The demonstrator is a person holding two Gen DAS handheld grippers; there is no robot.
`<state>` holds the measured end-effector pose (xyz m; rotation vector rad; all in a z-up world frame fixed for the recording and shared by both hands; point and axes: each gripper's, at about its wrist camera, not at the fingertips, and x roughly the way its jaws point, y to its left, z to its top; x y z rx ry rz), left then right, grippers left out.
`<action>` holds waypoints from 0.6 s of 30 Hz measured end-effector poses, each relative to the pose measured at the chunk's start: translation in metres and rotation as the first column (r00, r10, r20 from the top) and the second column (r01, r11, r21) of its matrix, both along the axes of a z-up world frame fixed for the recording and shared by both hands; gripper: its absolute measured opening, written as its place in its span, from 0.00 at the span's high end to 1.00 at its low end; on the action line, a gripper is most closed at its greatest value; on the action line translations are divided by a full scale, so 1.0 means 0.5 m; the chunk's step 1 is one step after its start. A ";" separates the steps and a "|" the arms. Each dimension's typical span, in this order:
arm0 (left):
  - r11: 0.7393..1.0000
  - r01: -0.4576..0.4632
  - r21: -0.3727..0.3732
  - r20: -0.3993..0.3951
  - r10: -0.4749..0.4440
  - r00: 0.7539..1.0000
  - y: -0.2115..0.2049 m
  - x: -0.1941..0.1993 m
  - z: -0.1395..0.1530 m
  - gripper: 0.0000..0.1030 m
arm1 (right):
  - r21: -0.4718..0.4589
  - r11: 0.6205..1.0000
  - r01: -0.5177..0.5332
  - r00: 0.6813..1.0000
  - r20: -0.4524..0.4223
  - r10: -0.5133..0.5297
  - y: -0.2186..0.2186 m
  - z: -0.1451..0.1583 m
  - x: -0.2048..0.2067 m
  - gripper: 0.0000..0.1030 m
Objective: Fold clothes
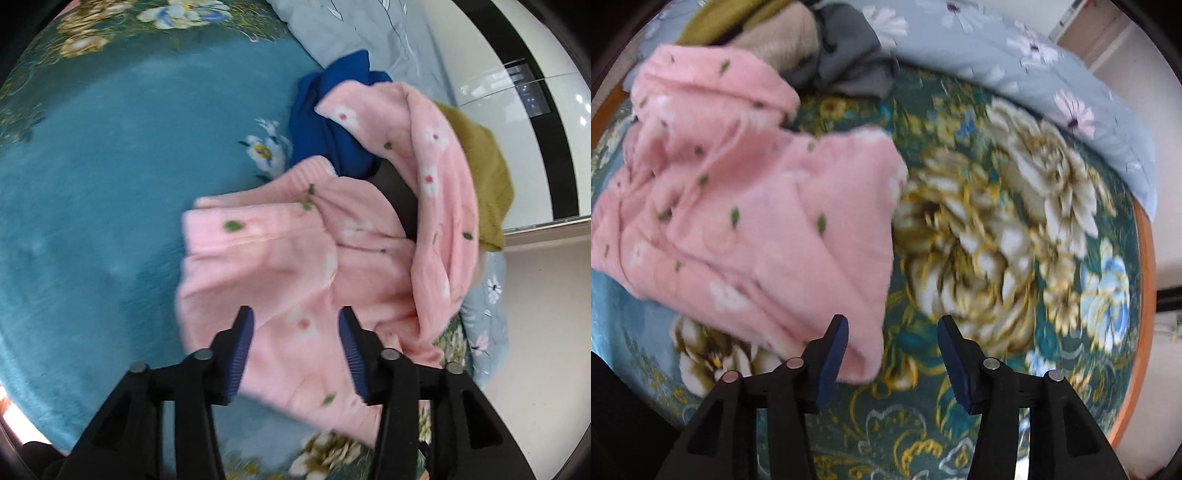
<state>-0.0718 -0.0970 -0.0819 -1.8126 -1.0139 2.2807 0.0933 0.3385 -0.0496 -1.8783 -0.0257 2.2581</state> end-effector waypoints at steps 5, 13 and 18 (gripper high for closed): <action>0.997 0.037 -0.072 0.041 -0.034 0.999 0.080 -0.066 -0.038 0.43 | -0.059 0.984 -0.165 0.986 -0.040 0.163 -0.092 -0.028 -0.037 0.46; 0.970 0.117 -0.213 0.152 -0.085 0.985 0.150 -0.125 -0.101 0.43 | -0.059 0.953 -0.296 0.955 -0.030 0.294 -0.135 -0.083 -0.050 0.46; 0.937 0.158 -0.312 0.215 -0.092 0.972 0.159 -0.136 -0.140 0.43 | -0.070 0.955 -0.288 0.958 -0.030 0.286 -0.113 -0.077 -0.047 0.45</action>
